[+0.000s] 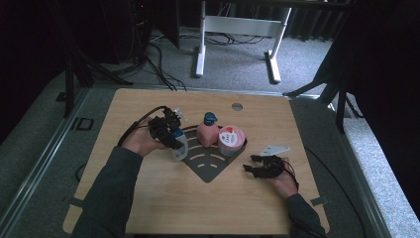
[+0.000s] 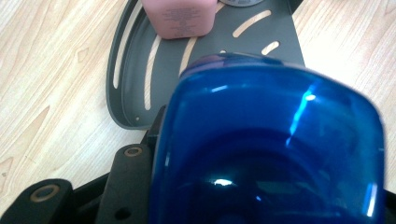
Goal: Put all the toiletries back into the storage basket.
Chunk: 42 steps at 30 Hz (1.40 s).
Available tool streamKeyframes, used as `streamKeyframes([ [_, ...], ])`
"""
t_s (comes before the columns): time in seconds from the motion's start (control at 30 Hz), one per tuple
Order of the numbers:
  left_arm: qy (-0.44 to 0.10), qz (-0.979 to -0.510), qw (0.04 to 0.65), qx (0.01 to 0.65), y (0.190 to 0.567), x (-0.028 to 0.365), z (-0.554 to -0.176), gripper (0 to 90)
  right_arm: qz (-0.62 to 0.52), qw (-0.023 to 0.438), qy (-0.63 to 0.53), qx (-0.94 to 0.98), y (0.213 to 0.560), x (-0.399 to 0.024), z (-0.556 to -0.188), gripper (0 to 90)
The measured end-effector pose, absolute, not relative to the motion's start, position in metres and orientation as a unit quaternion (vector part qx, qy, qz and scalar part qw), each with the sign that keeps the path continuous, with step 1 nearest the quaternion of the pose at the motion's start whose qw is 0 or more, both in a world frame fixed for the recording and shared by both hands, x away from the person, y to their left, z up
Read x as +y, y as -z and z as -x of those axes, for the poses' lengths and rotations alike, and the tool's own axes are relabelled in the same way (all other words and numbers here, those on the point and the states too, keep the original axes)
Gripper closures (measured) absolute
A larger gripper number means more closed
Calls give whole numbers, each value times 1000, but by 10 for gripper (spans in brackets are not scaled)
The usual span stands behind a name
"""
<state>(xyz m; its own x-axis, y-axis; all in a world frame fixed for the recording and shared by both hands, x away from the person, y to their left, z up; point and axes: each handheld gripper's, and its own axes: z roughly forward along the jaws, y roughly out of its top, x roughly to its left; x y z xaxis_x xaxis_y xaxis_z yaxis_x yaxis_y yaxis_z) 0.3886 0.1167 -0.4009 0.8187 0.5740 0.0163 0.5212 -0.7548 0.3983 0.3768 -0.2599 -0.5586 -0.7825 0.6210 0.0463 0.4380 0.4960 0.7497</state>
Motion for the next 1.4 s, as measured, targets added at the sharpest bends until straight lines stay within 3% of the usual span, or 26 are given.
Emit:
streamKeyframes([
  [1.4,-90,-913,198,345,405,109,-421,555,-308,114,-396,858,559,-260,-377,421],
])
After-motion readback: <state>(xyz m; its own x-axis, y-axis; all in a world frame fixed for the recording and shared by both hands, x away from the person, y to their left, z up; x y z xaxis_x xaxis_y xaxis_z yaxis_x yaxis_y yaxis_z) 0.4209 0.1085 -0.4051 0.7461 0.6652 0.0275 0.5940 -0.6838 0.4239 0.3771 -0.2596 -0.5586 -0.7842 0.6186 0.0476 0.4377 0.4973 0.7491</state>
